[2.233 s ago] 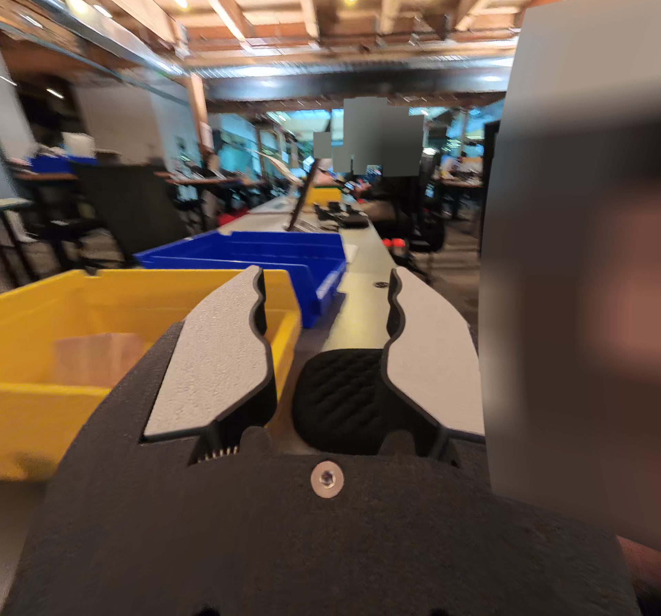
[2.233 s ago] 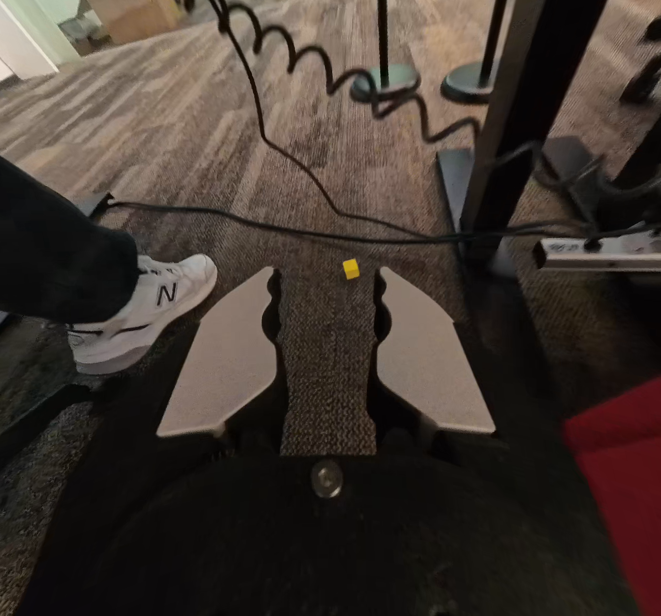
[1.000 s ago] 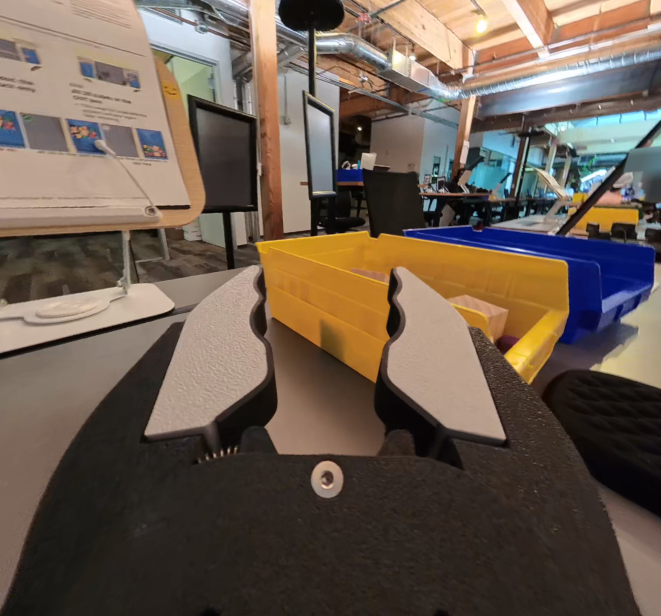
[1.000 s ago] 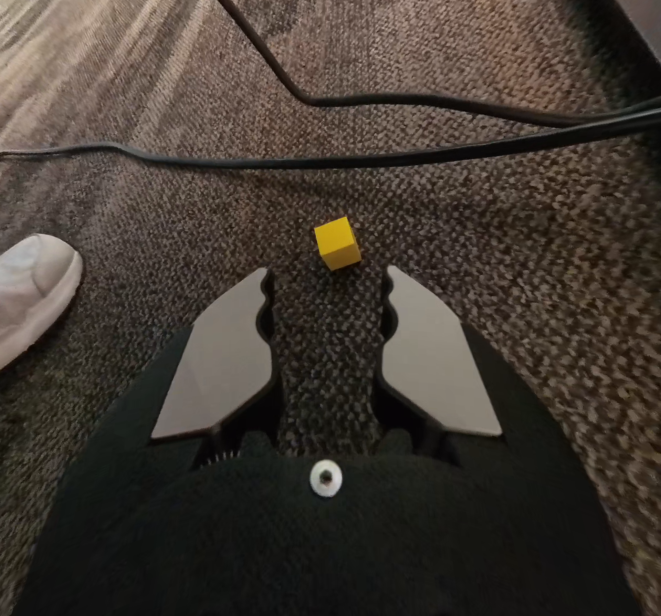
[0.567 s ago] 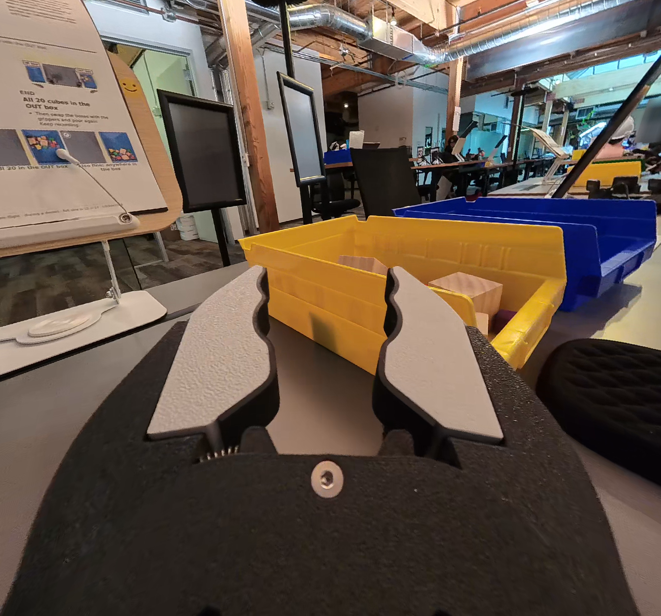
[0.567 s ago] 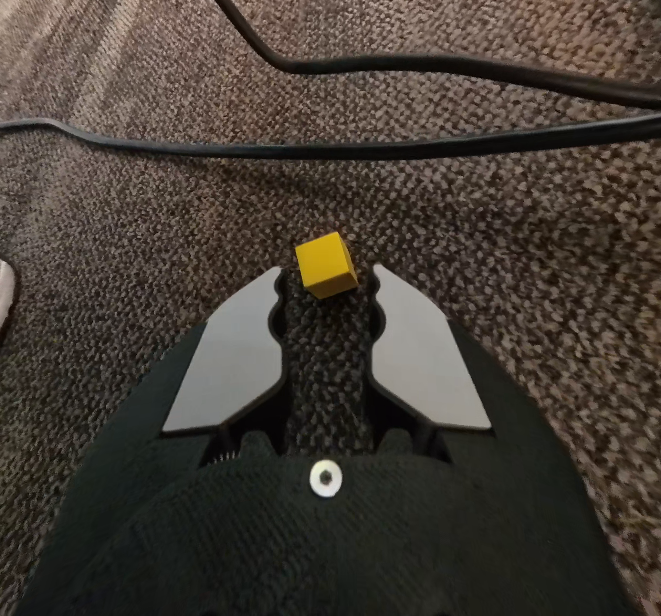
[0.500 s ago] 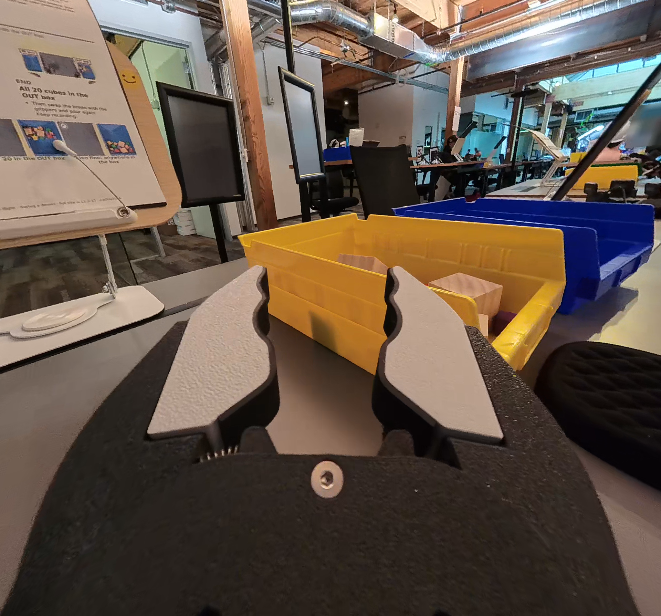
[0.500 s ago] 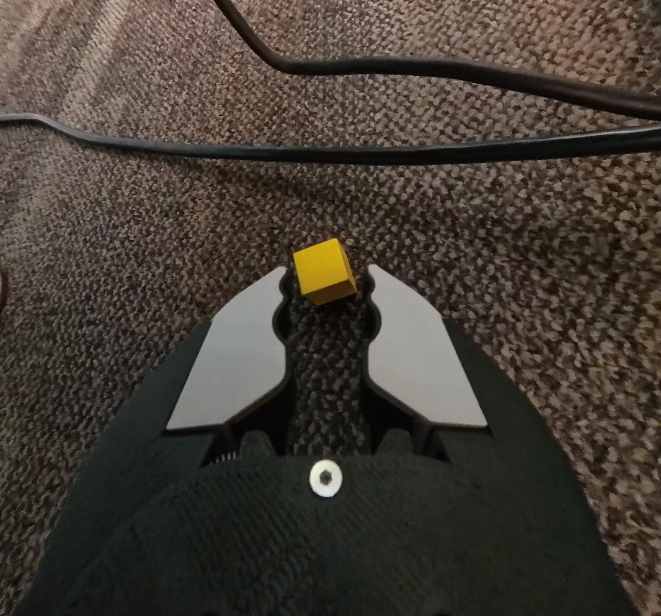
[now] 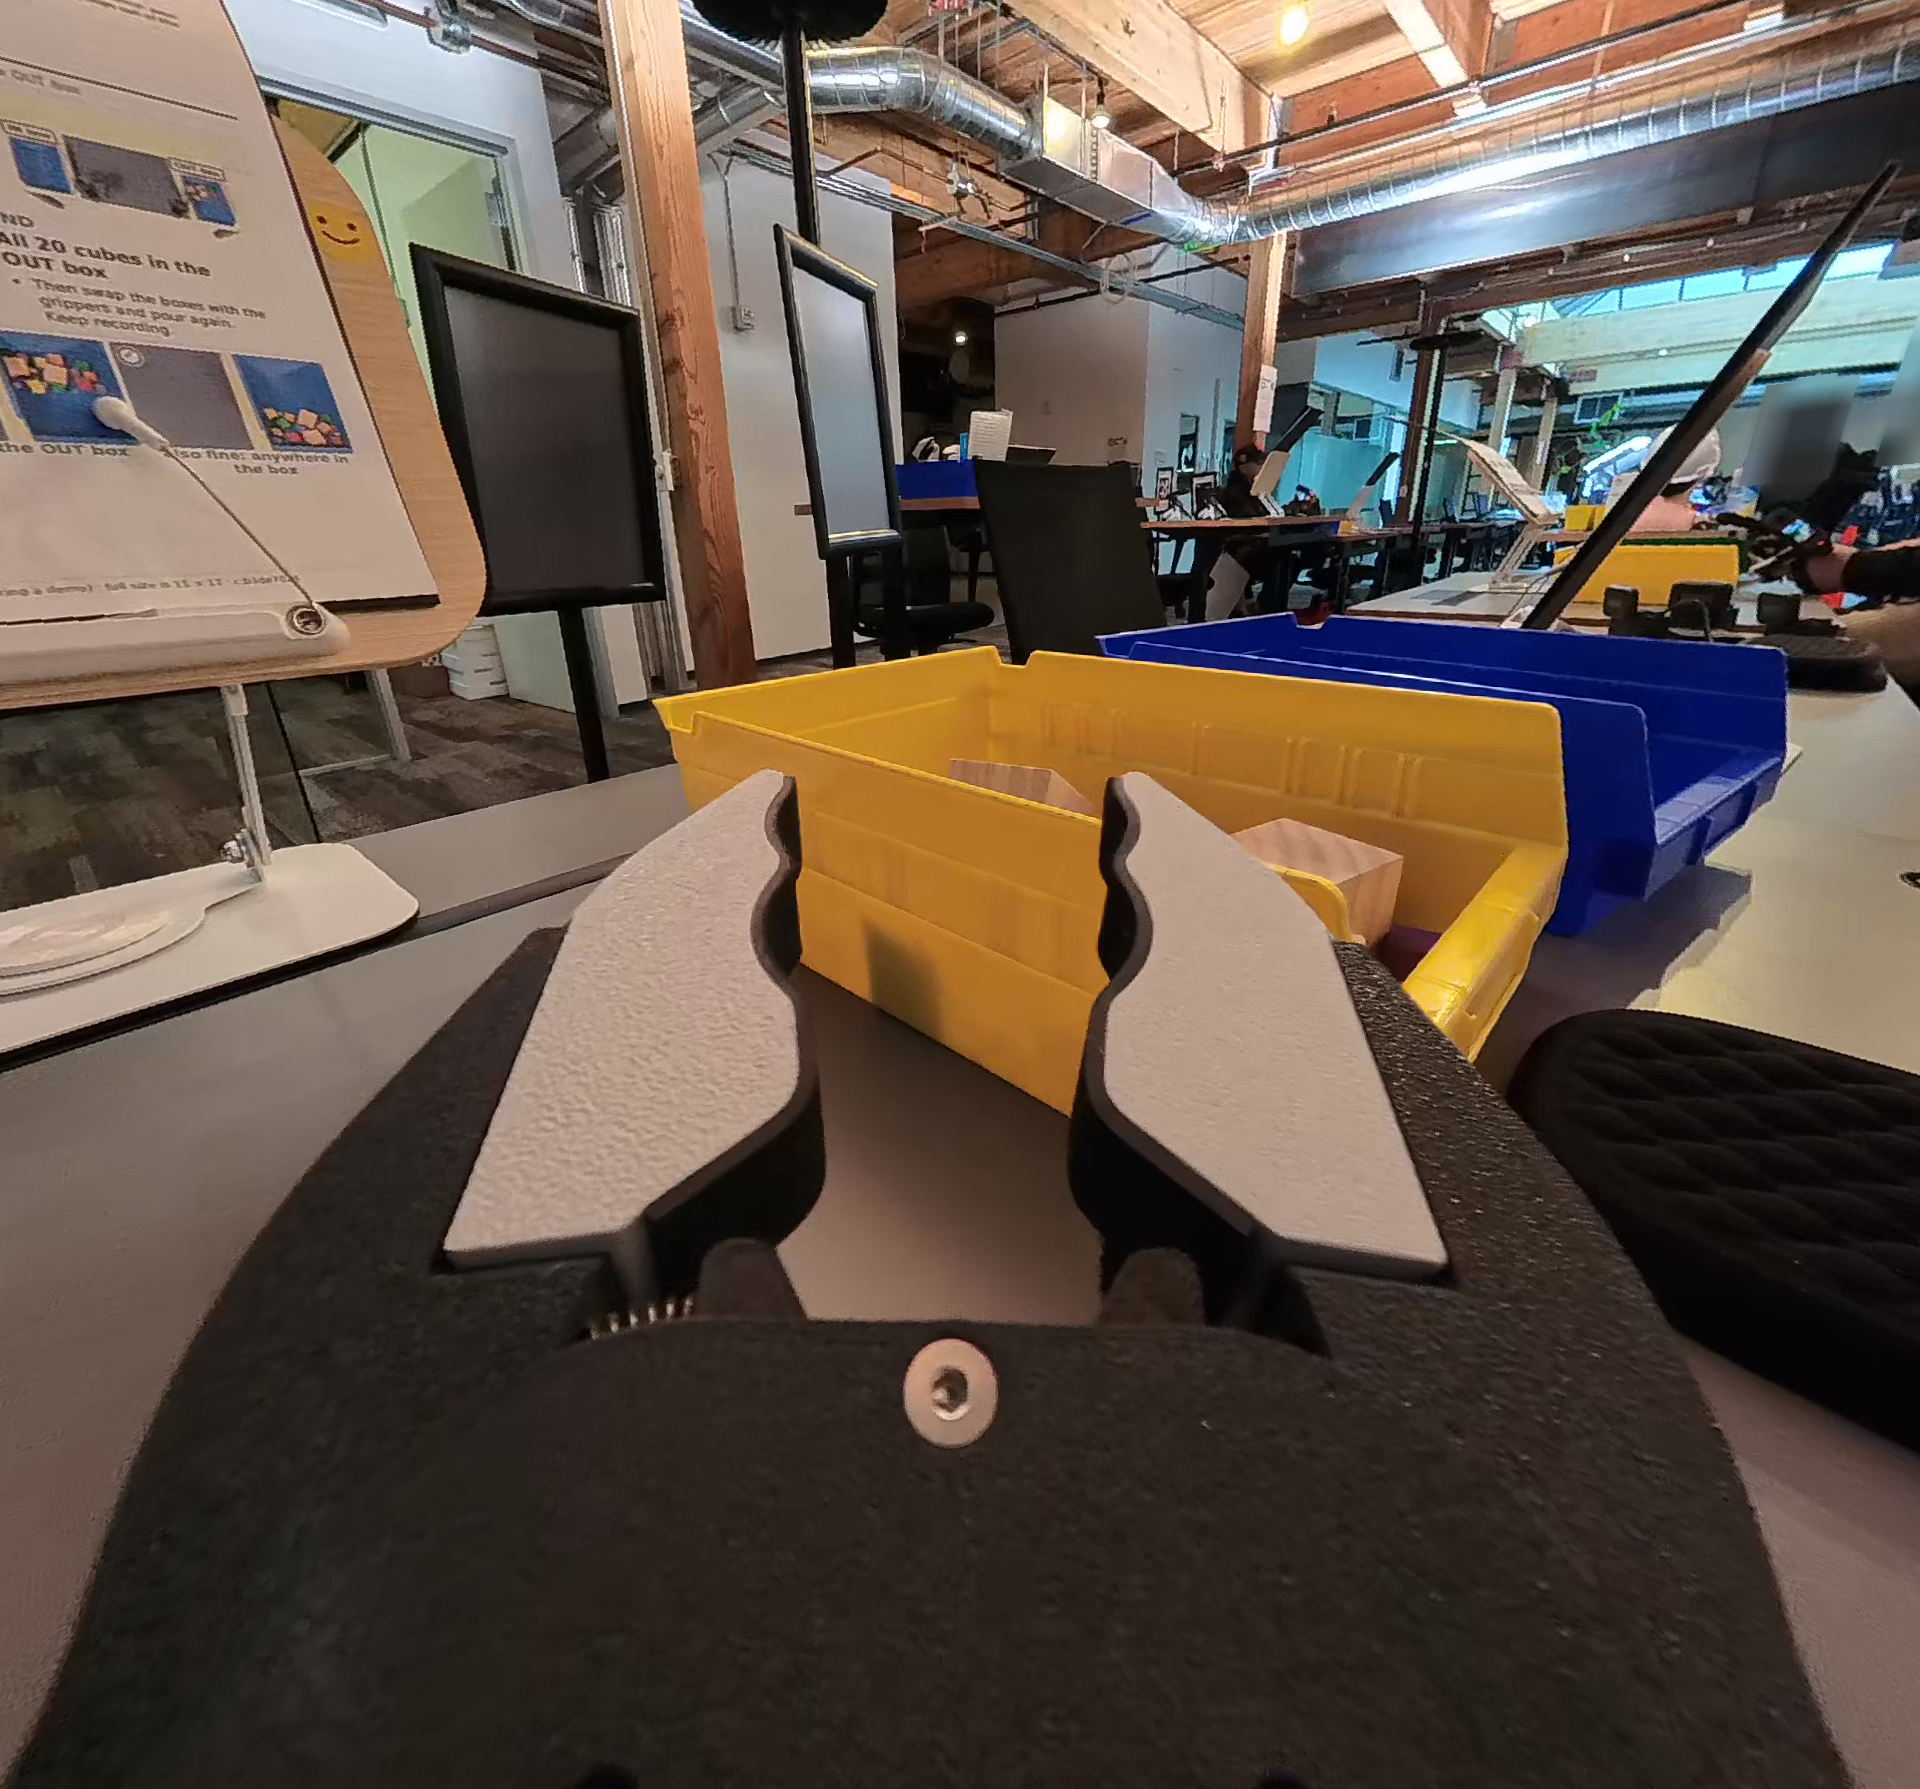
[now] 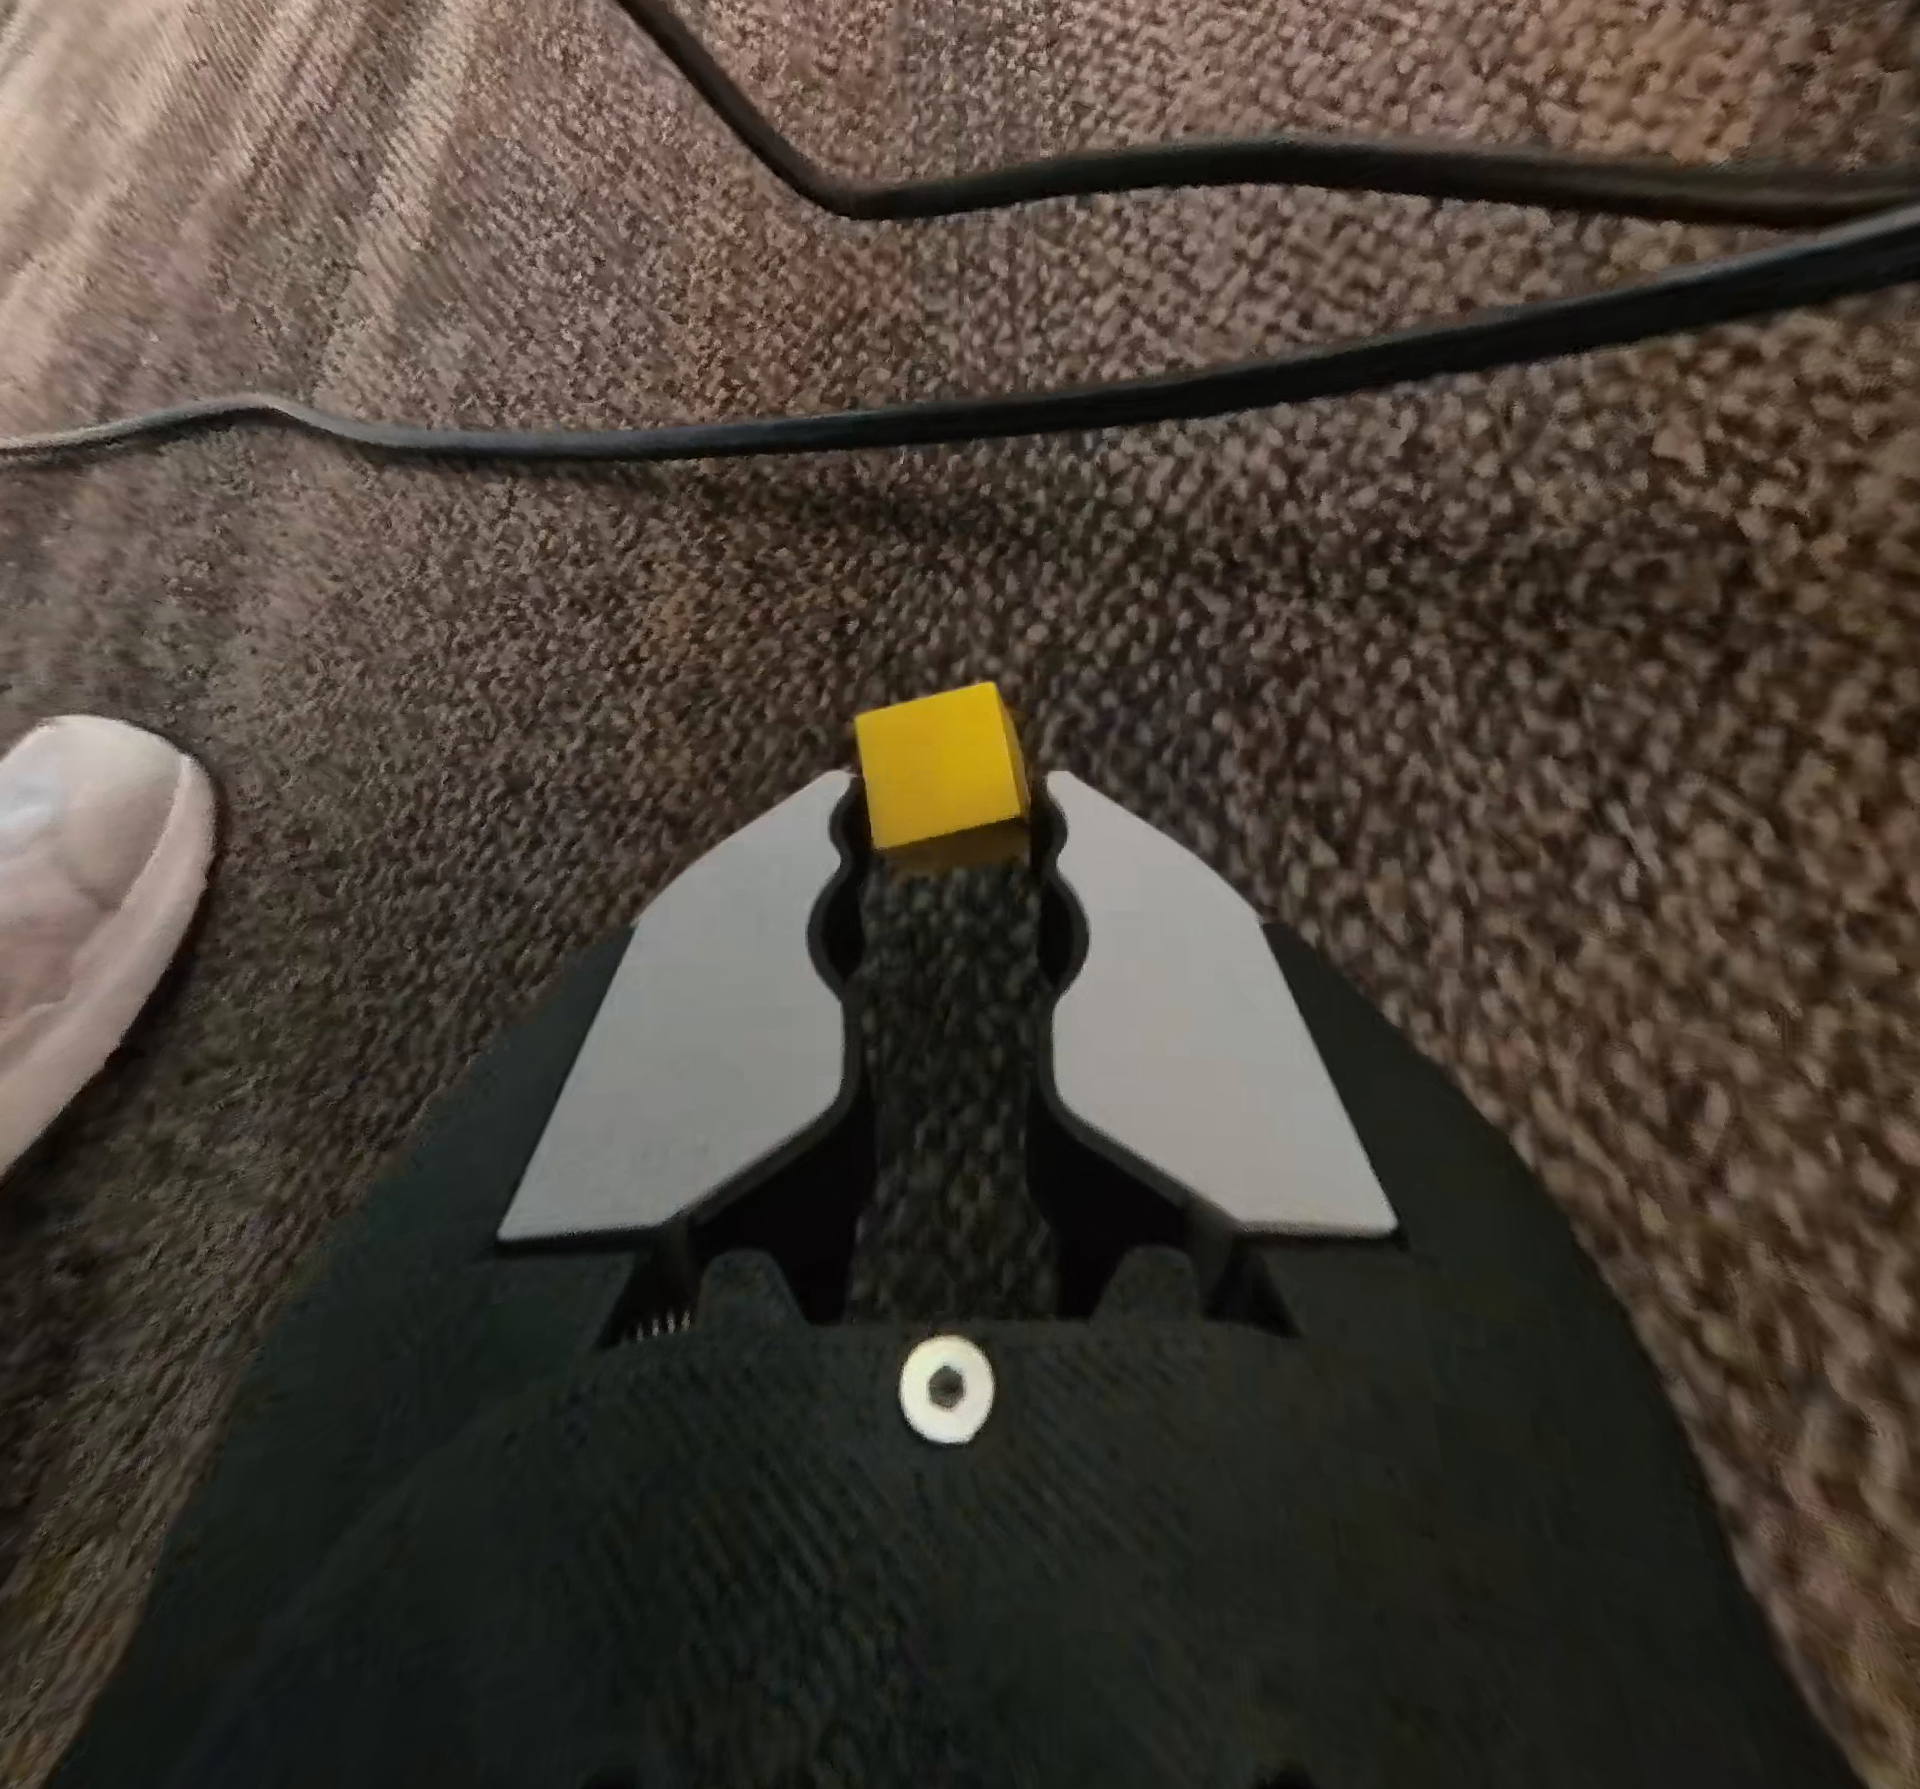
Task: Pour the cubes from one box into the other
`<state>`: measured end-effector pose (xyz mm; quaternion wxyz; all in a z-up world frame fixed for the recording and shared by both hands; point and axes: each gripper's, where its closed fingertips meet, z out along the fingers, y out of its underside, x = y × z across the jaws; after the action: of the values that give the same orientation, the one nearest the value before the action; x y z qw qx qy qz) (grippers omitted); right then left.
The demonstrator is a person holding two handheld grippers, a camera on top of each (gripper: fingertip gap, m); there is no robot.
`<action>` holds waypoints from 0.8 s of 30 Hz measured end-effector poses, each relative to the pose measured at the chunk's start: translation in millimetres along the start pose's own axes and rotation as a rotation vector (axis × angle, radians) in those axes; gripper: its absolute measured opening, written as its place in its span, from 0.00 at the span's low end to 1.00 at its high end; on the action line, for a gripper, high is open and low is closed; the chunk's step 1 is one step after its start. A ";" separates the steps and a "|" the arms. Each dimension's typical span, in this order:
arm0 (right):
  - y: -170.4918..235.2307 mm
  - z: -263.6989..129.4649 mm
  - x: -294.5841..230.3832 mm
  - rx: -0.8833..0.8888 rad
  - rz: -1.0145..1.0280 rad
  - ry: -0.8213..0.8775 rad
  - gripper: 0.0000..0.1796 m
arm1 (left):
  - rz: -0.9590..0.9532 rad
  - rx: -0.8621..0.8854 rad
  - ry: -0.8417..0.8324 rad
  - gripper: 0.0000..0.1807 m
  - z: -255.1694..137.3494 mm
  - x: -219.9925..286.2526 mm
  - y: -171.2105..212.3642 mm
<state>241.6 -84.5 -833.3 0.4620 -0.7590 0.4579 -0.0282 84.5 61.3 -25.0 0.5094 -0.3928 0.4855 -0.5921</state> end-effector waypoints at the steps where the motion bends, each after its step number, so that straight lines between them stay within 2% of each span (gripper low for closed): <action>1: 2.8 -10.1 0.0 0.004 0.007 0.014 0.17 | -0.001 0.003 0.003 0.30 0.0 0.6 -0.4; 8: 11.8 -78.9 -30.3 -0.028 0.075 0.012 0.16 | -0.017 0.011 0.021 0.29 0.3 2.5 -1.0; 13: 6.0 -145.8 -57.6 -0.044 0.084 0.030 0.16 | 0.008 0.005 0.042 0.29 2.0 8.5 0.3; 20: -10.1 -273.2 -85.3 0.009 0.125 0.155 0.16 | 0.055 0.020 0.024 0.32 1.5 10.7 -1.3; 24: -36.6 -357.7 -116.8 0.155 0.144 0.260 0.17 | 0.057 0.017 0.014 0.33 0.9 10.2 -1.2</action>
<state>31.8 -236.2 -557.8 0.4566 -0.6764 0.5635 -0.1284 83.3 51.1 -24.0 0.5260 -0.3704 0.4950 -0.5841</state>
